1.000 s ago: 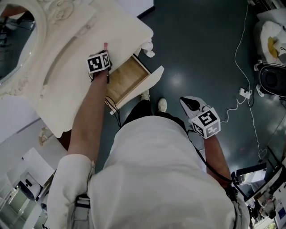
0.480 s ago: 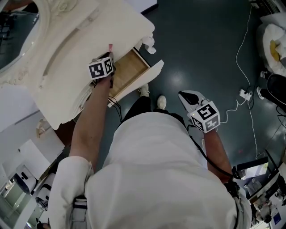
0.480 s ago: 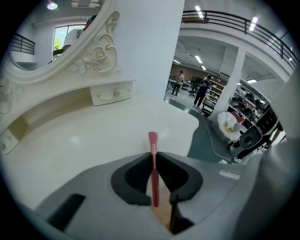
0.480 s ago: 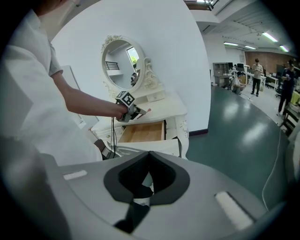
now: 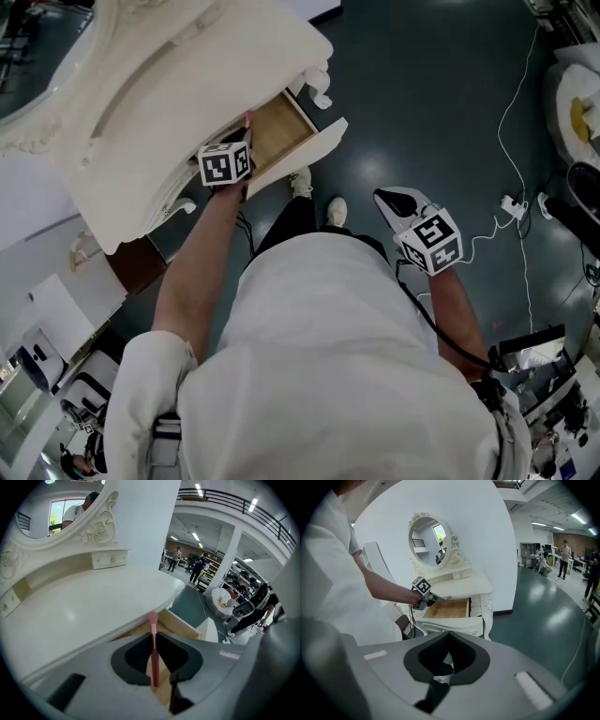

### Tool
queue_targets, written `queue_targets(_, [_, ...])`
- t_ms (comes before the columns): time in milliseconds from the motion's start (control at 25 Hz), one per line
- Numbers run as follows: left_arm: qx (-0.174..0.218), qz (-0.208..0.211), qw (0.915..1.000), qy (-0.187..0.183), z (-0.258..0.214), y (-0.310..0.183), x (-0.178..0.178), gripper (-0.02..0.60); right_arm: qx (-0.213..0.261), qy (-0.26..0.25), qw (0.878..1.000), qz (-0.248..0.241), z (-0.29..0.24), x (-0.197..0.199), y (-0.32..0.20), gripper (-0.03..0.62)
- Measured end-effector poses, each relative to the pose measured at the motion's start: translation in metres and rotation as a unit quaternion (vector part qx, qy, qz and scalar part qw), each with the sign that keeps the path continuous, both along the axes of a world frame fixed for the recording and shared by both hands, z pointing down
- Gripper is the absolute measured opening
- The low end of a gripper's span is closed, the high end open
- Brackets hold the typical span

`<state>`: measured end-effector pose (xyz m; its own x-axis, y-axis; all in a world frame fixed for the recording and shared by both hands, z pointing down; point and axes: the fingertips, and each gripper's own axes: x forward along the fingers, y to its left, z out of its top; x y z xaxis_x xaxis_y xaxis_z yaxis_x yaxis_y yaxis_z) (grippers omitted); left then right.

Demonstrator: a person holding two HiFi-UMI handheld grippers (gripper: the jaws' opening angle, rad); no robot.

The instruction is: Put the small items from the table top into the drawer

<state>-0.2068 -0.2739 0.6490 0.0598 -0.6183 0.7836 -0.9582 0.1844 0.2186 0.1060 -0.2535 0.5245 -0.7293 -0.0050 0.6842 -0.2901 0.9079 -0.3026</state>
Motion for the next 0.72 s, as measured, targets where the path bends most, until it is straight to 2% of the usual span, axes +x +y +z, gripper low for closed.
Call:
queue_targets(280, [-0.026,0.019,0.9995,0.003,0.03,0.015,0.009,0.044,-0.002,0.013,1.0,-0.005,0.002,0.002,0.007,0.002])
queue_targets(720, [-0.075,0.034,0.9966,0.008,0.09,-0.005,-0.006,0.044,-0.015,0.057,0.998,0.004,0.009,0.003,0.002,0.002])
